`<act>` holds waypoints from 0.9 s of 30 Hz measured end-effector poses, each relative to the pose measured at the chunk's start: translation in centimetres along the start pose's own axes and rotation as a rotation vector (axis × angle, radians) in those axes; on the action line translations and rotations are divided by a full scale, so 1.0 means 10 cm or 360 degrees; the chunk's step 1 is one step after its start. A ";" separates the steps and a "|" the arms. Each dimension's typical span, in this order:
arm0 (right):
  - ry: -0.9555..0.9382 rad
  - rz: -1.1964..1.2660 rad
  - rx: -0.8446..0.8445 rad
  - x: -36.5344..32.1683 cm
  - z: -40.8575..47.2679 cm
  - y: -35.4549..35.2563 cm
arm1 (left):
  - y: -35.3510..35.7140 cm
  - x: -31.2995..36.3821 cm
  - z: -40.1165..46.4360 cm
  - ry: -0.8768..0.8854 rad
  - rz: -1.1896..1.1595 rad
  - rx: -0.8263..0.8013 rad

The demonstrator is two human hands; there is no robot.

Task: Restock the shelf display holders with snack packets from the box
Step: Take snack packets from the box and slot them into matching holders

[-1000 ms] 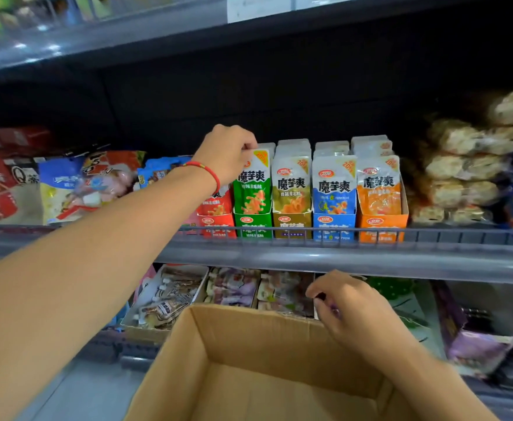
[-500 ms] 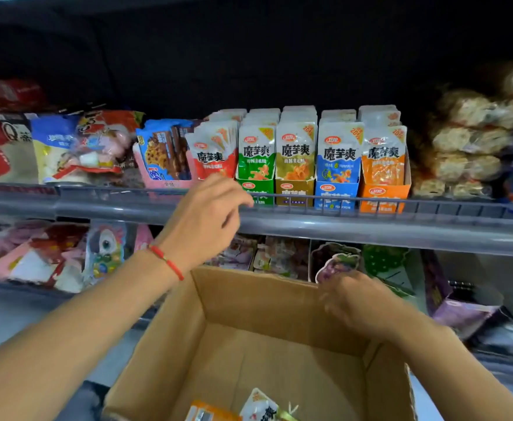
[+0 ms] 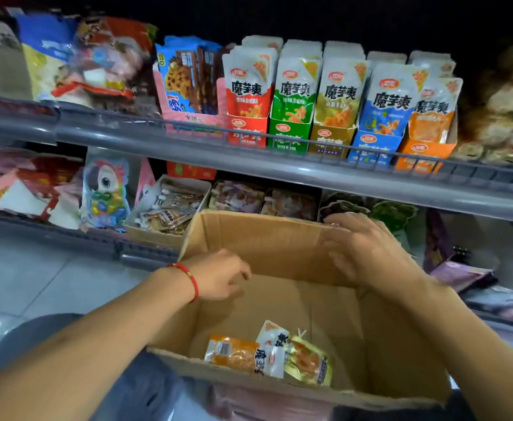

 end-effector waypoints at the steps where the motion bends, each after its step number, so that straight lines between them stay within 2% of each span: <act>1: -0.0043 0.0103 -0.0081 -0.15 -0.05 0.00 | 0.09 0.01 -0.01 -0.0002 -0.0038 -0.0134; 3: -0.0003 0.0242 -0.0558 -0.44 -0.14 0.25 | 0.20 0.03 -0.01 -0.0013 -0.0094 -0.0317; 5: -0.0028 0.0082 -0.1089 -0.71 -0.27 0.70 | 0.24 0.04 0.00 -0.0018 -0.0108 -0.0358; 6: -0.0058 -0.0043 -0.1281 -0.83 -0.36 0.93 | 0.24 0.06 0.02 -0.0009 -0.0107 -0.0348; 8: -0.0096 -0.0260 -0.1473 -0.98 -0.50 1.29 | 0.22 0.10 0.05 0.0023 -0.0112 -0.0322; 11: -0.0236 -0.0489 -0.1446 -1.17 -0.68 1.65 | 0.17 0.11 0.09 0.0058 -0.0159 -0.0269; 15: -0.0396 -0.0512 -0.1159 -1.34 -0.69 1.81 | 0.13 0.05 0.14 0.0082 -0.0184 -0.0226; 20: -0.0023 -0.0048 -0.1356 -1.23 -0.64 1.94 | 0.08 0.02 0.16 0.0070 -0.0154 -0.0250; 24: 0.0158 0.0238 -0.1504 -1.10 -0.57 1.91 | 0.10 0.07 0.19 0.0082 -0.0163 -0.0284; 27: 0.0330 0.0510 -0.1486 -0.91 -0.40 1.70 | 0.20 0.15 0.22 0.0109 -0.0142 -0.0373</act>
Point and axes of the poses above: each hand's wrist, its own z-axis towards the middle knuckle, its own y-axis out of the palm, x = y × z, the point moved 8 cm from there along z, towards the middle knuckle, and after that the axes turned 14 degrees about y, right-handed, at the moved point
